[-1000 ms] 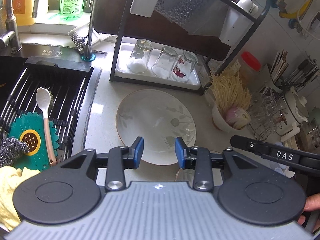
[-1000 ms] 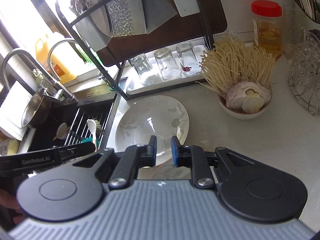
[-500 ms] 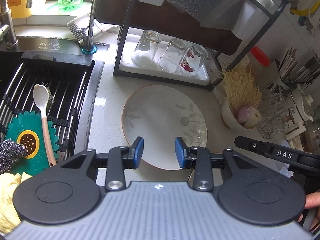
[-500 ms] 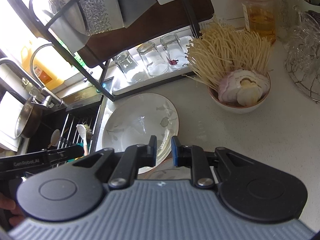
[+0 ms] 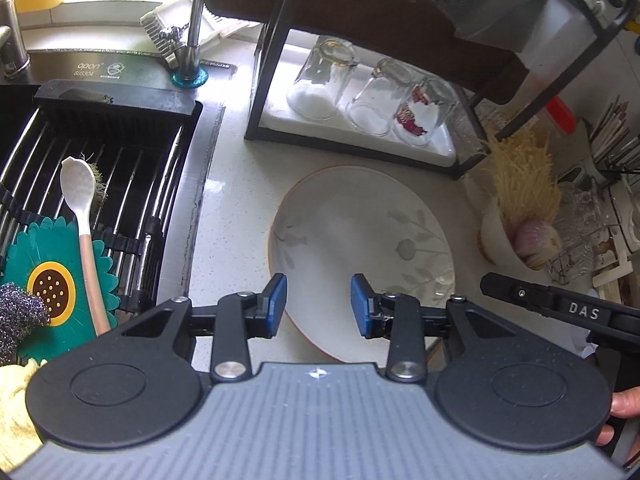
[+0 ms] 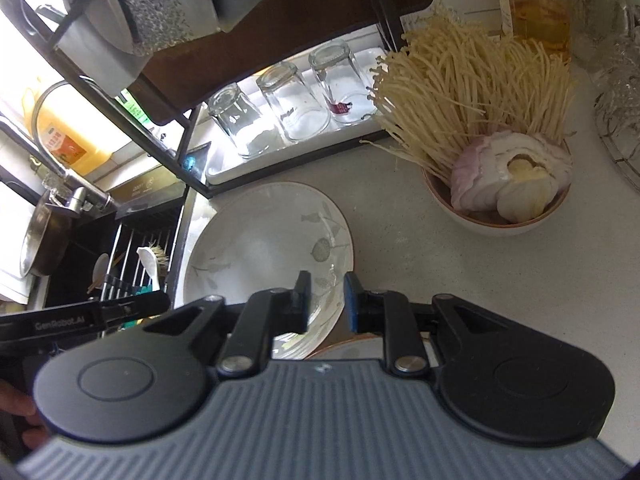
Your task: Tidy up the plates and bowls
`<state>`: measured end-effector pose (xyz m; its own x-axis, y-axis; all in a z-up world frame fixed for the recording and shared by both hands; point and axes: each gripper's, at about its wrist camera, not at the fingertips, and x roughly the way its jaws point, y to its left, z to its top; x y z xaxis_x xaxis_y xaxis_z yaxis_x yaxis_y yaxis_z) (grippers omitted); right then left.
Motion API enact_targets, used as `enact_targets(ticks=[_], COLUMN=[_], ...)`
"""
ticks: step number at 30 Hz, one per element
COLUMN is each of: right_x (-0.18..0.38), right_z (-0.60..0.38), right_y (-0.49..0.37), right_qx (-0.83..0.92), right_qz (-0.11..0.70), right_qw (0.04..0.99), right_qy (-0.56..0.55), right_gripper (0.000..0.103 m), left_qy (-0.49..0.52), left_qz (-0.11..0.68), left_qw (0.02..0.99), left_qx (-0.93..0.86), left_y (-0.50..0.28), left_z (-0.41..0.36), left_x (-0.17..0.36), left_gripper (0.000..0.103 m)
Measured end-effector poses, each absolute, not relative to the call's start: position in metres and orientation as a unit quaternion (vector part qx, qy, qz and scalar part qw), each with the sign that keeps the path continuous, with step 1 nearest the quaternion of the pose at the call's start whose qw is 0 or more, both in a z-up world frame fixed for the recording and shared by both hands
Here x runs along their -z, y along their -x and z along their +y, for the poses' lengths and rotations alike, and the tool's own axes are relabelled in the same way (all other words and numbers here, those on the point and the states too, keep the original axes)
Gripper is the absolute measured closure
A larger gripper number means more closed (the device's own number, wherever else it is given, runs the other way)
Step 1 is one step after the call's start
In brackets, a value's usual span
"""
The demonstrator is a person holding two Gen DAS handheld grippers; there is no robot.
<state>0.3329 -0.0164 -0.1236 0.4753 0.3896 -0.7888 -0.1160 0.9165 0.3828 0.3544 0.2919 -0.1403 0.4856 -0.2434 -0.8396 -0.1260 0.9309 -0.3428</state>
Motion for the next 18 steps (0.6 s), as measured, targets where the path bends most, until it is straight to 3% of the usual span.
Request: enact_targets(ticks=[1,3,18], right_x=[0.126,0.13,0.158], right_z=[-0.016,-0.014,0.0], right_y=[-0.335,-0.339,-0.365], right_qx=[-0.149,-0.15,-0.115], right_qz=[0.491,0.492,0.51], right_qw=[0.847,0.845,0.841], right_qy=[-0.142,-0.148,-0.142], right_gripper=[0.057,0.047,0.048], left_qy=[0.183,0.182,0.165], left_qz=[0.508,0.512,0.528], left_qw=[0.841,0.839,0.832], left_qx=[0.034,0.033,0.029], left_y=[-0.358,-0.363,-0.392], left_z=[0.293,0.296,0.307], left_x=[0.143,0.148,0.175], left_gripper=[0.057,0.055,0.053])
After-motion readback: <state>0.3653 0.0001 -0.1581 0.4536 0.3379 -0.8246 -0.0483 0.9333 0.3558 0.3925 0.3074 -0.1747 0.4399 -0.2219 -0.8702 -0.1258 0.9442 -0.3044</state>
